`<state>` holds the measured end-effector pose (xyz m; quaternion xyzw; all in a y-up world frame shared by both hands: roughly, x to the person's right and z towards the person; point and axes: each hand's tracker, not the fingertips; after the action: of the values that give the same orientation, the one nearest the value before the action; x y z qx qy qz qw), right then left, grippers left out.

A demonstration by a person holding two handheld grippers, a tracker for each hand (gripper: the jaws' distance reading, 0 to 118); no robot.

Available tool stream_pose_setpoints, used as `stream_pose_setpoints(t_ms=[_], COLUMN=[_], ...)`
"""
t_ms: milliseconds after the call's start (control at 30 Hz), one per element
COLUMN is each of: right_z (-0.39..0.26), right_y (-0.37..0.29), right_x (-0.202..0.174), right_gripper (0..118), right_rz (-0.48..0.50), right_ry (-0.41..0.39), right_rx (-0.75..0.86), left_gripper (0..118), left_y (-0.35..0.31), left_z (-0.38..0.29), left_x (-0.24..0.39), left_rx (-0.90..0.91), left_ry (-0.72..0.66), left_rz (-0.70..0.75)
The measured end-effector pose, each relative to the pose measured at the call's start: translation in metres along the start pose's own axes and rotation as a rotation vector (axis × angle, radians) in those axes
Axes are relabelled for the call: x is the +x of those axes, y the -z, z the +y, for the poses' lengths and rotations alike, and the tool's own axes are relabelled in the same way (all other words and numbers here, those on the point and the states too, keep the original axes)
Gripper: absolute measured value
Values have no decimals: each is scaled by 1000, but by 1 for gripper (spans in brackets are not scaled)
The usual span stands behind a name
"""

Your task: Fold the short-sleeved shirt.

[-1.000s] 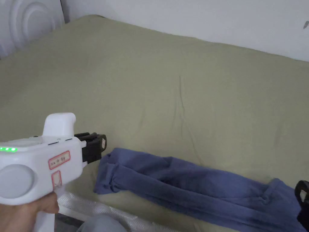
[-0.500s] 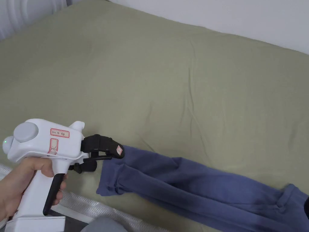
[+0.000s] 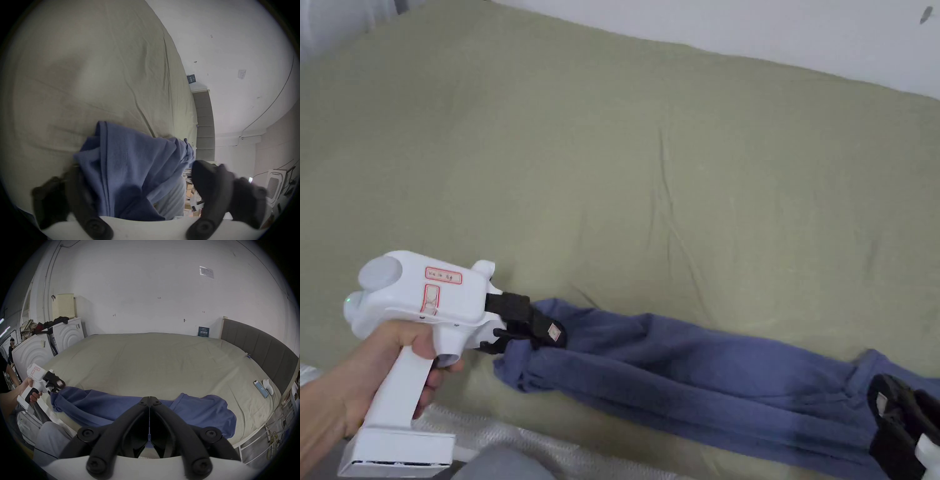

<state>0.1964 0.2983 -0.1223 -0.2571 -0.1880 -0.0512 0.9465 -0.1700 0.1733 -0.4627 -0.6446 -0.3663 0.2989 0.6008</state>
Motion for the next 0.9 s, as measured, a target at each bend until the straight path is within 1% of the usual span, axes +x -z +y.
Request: stream_pose_setpoints(t_ms=[33,67,100,200,300,400,467,533,633,733,833,900], right_z=[-1,-1,-1,-1,-1,-1,-1,-1,-3,-4,-8,-10], right_y=[-1,-3,-4,-10,-15,-18,-20,-21,-21,-20,-18,-18], right_x=[0,0,0,2,3,5,6,9,12,15,19,21], right_gripper=[3,3,3,3,3,3,3,3,3,3,3,3], right_rz=[3,4,6,7,1,-2,-3,-3,-3,-6,-2,-3], right_ry=[1,3,4,-1,-13,-2,-2,3,9,10,23,28], right_rx=[2,0,0,5,12,20,23,25,24,26,25,24], left_gripper=[6,5,5,4,3,3,3,3,3,3,3,3], left_y=[4,5,2,-7,-24,-42,-59,-76,-108,-129,-130,-122], left_z=[-5,-8,-10,-12,-7,-4,-3,-3,-3,-5,-8,-11], left_x=[-5,-10,-12,-12,-14,-11,-8,-7,-7,0,20,42], left_rx=[23,9,32,79,118,144,175,189,259,286,270,260], left_ry=[22,14,-20,-31,-40,-40,-23,-27,-25,1,45,109], left_rz=[58,9,-60,-44,-60,-66,-21,-14,56,134,176,236])
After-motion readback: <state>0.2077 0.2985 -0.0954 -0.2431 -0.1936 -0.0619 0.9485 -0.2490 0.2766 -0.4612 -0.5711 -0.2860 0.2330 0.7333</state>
